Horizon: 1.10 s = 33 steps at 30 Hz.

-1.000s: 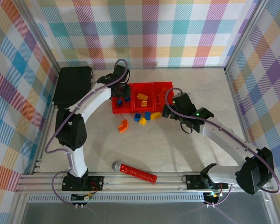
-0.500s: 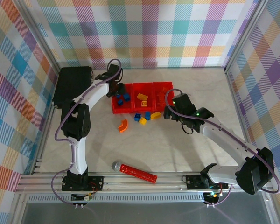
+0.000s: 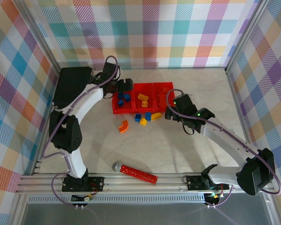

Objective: Sort the legos into containers by color
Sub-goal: Pick up the lego from the center of the table.

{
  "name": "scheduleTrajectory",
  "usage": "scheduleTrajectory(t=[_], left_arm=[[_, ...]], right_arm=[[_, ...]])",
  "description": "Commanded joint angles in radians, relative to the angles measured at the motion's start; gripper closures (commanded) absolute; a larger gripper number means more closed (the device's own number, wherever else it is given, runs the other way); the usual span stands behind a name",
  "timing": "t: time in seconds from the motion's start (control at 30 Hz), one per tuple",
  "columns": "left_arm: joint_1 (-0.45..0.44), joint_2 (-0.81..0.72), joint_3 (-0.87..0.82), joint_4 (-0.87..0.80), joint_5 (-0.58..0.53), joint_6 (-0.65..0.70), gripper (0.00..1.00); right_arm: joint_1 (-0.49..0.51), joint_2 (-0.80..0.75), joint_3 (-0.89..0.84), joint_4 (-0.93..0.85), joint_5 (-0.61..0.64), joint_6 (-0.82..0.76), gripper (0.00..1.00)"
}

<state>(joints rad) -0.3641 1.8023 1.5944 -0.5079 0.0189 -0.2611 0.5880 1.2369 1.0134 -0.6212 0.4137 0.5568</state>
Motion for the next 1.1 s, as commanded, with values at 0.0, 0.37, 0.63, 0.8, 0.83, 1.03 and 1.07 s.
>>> scheduleTrajectory(t=[0.0,0.37,0.63,0.8,0.83,1.03,1.07], left_arm=[[-0.021,-0.097,-0.082,-0.051,-0.027,0.033,0.0],[-0.139,-0.3,-0.396,-0.141,-0.168,-0.051,0.0],[-0.223,-0.336,-0.497,-0.181,-0.187,-0.031,0.12],[-0.223,-0.259,-0.517,-0.161,-0.193,0.008,0.19],[-0.221,-0.235,-0.518,-0.151,-0.202,0.014,0.21],[-0.181,-0.125,-0.524,-0.046,-0.156,0.054,0.33],[-0.178,-0.112,-0.52,-0.038,-0.154,0.062,0.34]], right_arm=[[-0.008,-0.002,0.029,0.022,0.035,-0.042,0.01],[-0.022,0.031,0.056,0.044,0.067,-0.096,0.01],[-0.022,0.033,0.044,0.049,0.027,-0.056,0.01],[-0.024,0.03,0.029,0.05,-0.009,-0.024,0.01],[-0.022,0.027,0.026,0.048,-0.01,-0.018,0.01],[-0.022,0.01,0.023,0.029,-0.002,-0.017,0.01],[-0.022,0.005,0.025,0.023,0.002,-0.021,0.01]])
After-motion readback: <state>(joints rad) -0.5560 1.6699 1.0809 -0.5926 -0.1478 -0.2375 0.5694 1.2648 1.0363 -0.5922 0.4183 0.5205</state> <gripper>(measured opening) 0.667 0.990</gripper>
